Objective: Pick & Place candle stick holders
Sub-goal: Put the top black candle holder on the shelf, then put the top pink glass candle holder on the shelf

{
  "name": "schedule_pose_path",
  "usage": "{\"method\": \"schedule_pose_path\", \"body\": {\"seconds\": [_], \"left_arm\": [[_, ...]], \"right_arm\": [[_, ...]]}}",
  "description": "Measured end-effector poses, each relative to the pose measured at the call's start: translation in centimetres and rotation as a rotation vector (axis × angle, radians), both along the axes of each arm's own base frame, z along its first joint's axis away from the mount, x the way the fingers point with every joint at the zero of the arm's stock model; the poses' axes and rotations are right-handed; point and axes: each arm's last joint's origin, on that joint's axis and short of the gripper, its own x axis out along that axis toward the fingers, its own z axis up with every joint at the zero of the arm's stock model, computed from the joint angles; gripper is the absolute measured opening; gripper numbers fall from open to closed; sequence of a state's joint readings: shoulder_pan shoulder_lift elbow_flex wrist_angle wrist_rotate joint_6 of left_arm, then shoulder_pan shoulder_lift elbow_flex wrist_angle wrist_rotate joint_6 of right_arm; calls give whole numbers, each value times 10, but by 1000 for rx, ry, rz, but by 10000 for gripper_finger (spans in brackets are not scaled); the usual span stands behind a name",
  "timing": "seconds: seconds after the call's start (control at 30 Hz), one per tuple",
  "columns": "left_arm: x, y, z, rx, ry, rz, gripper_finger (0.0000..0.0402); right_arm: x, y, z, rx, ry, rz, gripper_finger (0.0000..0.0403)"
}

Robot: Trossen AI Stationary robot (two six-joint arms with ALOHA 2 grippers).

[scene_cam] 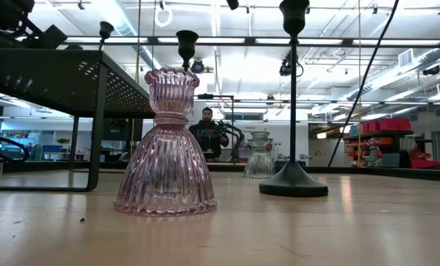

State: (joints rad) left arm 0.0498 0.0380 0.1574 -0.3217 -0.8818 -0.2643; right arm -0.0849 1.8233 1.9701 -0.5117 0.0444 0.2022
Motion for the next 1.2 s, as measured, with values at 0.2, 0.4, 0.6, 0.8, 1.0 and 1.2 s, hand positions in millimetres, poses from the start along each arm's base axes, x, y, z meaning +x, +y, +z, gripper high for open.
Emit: {"method": "schedule_pose_path", "body": {"seconds": [0.2, 0.4, 0.6, 0.8, 1.0, 1.2], "left_arm": [[1, -1, -1, -14, -4, -26, 30], [2, -1, 0, -21, -17, -65, 34], [0, -1, 7, -18, -44, -52, 63], [-6, 0, 21, 3, -71, 16, 134], [-6, -1, 26, -3, -88, -27, 189], [-4, -2, 29, -19, -130, -92, 215]], "right_arm": [[0, 0, 0, -1, -1, 0, 130], [0, 0, 0, -1, -1, 0, 130], [0, 0, 0, -2, 0, 0, 130], [0, 0, 0, -3, 0, 1, 130], [0, 0, 0, -15, 4, 6, 130], [0, 0, -1, -25, 10, 9, 130]]}}
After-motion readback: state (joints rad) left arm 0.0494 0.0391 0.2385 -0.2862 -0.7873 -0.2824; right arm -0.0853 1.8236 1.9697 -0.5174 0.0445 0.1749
